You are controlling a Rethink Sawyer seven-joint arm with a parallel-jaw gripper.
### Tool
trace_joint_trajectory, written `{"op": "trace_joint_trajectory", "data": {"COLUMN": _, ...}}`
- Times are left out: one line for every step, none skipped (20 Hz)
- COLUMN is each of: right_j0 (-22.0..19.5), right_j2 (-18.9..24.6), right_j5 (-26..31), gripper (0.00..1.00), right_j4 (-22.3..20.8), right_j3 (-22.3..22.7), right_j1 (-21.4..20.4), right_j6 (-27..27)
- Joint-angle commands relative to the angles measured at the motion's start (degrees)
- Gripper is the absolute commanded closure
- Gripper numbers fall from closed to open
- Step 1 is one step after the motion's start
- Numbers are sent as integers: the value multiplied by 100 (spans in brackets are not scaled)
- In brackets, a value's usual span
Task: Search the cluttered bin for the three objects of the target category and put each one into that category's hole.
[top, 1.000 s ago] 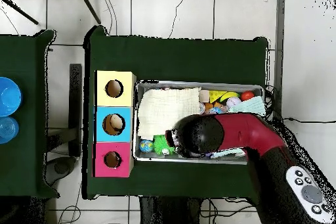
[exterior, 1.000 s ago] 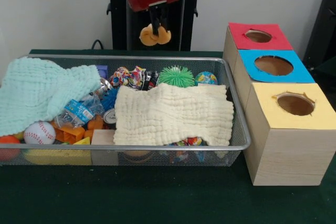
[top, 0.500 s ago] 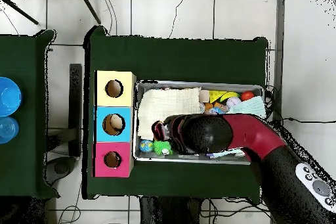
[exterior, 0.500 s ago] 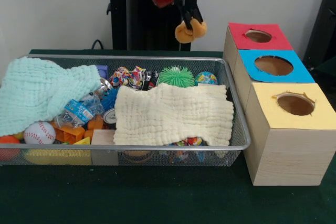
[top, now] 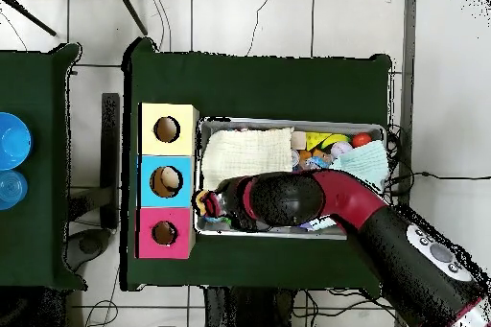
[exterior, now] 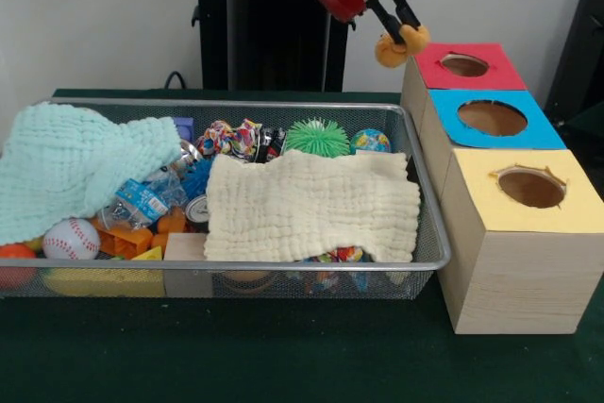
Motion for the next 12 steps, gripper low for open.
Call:
{"op": "trace_joint_trajectory", "data": {"right_j0": 188, "right_j2": 61, "right_j5": 6, "gripper": 100, "right_j4": -332, "right_j3": 170, "right_j1": 829, "right_j6": -639}}
{"op": "trace_joint_trajectory", "data": {"right_j0": 213, "right_j2": 41, "right_j5": 12, "gripper": 100, "right_j4": -357, "right_j3": 140, "right_j1": 860, "right_j6": -616}}
{"op": "trace_joint_trajectory", "data": {"right_j0": 215, "right_j2": 21, "right_j5": 8, "gripper": 100, "right_j4": -387, "right_j3": 156, "right_j1": 907, "right_j6": -603}}
{"op": "trace_joint_trajectory", "data": {"right_j0": 231, "right_j2": 2, "right_j5": 32, "gripper": 100, "right_j4": -399, "right_j3": 135, "right_j1": 951, "right_j6": -593}}
{"op": "trace_joint_trajectory", "data": {"right_j0": 230, "right_j2": -20, "right_j5": 0, "gripper": 100, "right_j4": -440, "right_j3": 153, "right_j1": 998, "right_j6": -571}}
{"op": "trace_joint_trajectory", "data": {"right_j0": 243, "right_j2": -37, "right_j5": -14, "gripper": 100, "right_j4": -471, "right_j3": 144, "right_j1": 1050, "right_j6": -561}}
{"op": "trace_joint_trajectory", "data": {"right_j0": 253, "right_j2": -49, "right_j5": -40, "gripper": 100, "right_j4": -495, "right_j3": 139, "right_j1": 1109, "right_j6": -542}}
{"op": "trace_joint_trajectory", "data": {"right_j0": 266, "right_j2": -51, "right_j5": -40, "gripper": 100, "right_j4": -502, "right_j3": 139, "right_j1": 1148, "right_j6": -520}}
{"op": "trace_joint_trajectory", "data": {"right_j0": 279, "right_j2": -54, "right_j5": -39, "gripper": 100, "right_j4": -510, "right_j3": 140, "right_j1": 1187, "right_j6": -498}}
{"op": "trace_joint_trajectory", "data": {"right_j0": 299, "right_j2": -60, "right_j5": -15, "gripper": 100, "right_j4": -506, "right_j3": 136, "right_j1": 1215, "right_j6": -471}}
{"op": "trace_joint_trajectory", "data": {"right_j0": 303, "right_j2": -64, "right_j5": 13, "gripper": 100, "right_j4": -491, "right_j3": 150, "right_j1": 1247, "right_j6": -443}}
{"op": "trace_joint_trajectory", "data": {"right_j0": 316, "right_j2": -78, "right_j5": 58, "gripper": 100, "right_j4": -475, "right_j3": 159, "right_j1": 1285, "right_j6": -428}}
